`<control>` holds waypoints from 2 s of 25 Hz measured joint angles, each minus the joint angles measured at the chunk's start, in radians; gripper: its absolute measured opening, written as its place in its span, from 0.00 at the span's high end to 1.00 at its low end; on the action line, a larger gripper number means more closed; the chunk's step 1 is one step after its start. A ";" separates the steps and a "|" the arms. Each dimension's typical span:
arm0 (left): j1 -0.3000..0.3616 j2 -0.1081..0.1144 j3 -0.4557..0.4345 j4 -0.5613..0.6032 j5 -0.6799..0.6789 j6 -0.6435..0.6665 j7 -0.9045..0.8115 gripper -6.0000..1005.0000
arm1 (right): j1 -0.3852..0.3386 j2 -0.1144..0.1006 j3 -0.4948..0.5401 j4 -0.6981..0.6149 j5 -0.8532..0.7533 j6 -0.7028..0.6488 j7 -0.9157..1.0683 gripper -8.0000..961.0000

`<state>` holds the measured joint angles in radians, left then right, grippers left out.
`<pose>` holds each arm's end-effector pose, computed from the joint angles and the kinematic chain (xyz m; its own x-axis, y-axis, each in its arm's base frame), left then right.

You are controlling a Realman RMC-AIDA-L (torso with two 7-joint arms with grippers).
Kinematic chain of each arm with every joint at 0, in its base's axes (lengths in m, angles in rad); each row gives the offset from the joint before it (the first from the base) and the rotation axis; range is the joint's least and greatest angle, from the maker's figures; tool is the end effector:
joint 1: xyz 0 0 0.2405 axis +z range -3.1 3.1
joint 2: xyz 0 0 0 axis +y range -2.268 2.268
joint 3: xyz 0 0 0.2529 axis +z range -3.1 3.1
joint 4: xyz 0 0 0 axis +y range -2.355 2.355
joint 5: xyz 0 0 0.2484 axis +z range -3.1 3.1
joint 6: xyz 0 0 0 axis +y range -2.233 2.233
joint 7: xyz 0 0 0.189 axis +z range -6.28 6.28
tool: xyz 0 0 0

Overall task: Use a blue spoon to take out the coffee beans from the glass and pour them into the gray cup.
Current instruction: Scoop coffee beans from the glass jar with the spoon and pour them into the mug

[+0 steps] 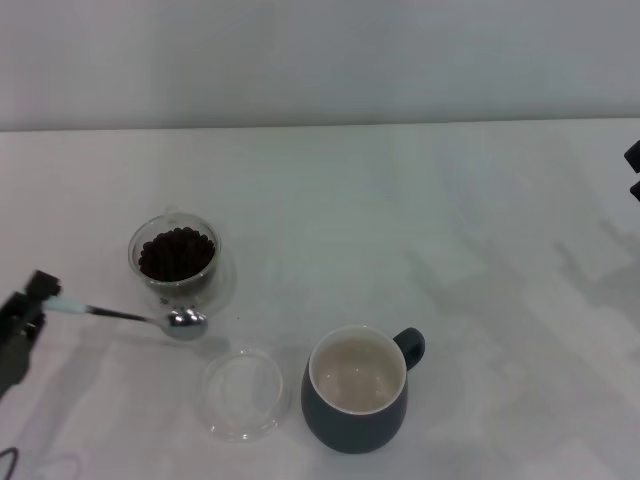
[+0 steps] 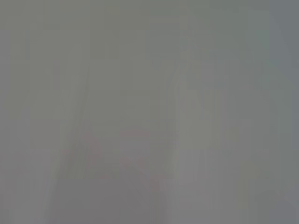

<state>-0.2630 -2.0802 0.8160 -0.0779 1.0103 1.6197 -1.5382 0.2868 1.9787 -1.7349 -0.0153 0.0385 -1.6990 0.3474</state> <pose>-0.3483 0.2687 -0.0559 -0.4184 0.3726 0.8283 0.8268 -0.2214 0.5172 0.3548 0.3021 0.0303 0.6584 0.2887 -0.6951 -0.6027 -0.3509 -0.7167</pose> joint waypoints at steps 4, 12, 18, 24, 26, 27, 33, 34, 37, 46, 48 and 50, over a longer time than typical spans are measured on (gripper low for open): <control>0.034 0.003 0.000 0.117 -0.021 0.024 -0.056 0.87 | 0.001 0.000 0.000 -0.002 0.009 0.000 -0.001 0.19; 0.045 0.028 0.000 0.218 -0.050 0.023 -0.092 0.87 | 0.001 0.011 0.000 -0.010 0.011 -0.007 -0.027 0.19; 0.025 0.074 0.008 0.269 -0.044 -0.008 -0.121 0.87 | 0.000 0.021 0.000 -0.016 0.010 -0.008 -0.028 0.19; -0.027 0.143 0.010 0.301 -0.005 -0.087 -0.177 0.87 | -0.002 0.024 -0.005 -0.028 0.002 -0.013 -0.028 0.19; -0.049 0.164 0.011 0.305 0.014 -0.114 -0.201 0.87 | -0.004 0.026 -0.006 -0.028 0.002 -0.018 -0.028 0.19; -0.061 0.175 0.011 0.307 0.023 -0.126 -0.212 0.87 | -0.005 0.027 -0.006 -0.028 0.001 -0.020 -0.028 0.19; -0.138 0.215 0.011 0.370 0.127 -0.210 -0.267 0.87 | -0.009 0.030 -0.009 -0.028 -0.001 -0.021 -0.028 0.19; -0.160 0.220 0.012 0.374 0.155 -0.231 -0.274 0.87 | -0.009 0.030 -0.010 -0.028 -0.002 -0.021 -0.028 0.19; -0.192 0.226 0.013 0.376 0.203 -0.264 -0.287 0.87 | -0.009 0.030 -0.018 -0.028 -0.003 -0.021 -0.028 0.19; -0.260 0.240 0.012 0.394 0.315 -0.331 -0.322 0.87 | -0.008 0.031 -0.025 -0.028 -0.003 -0.022 -0.028 0.19; -0.260 0.240 0.012 0.394 0.315 -0.331 -0.322 0.87 | -0.007 0.031 -0.026 -0.028 -0.003 -0.022 -0.028 0.19; -0.292 0.234 0.012 0.400 0.383 -0.376 -0.344 0.87 | -0.005 0.031 -0.026 -0.028 -0.003 -0.022 -0.029 0.19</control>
<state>-0.5548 -1.8465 0.8284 0.3223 1.3930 1.2439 -1.8823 0.2813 2.0098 -1.7610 -0.0428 0.0352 -1.7213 0.3186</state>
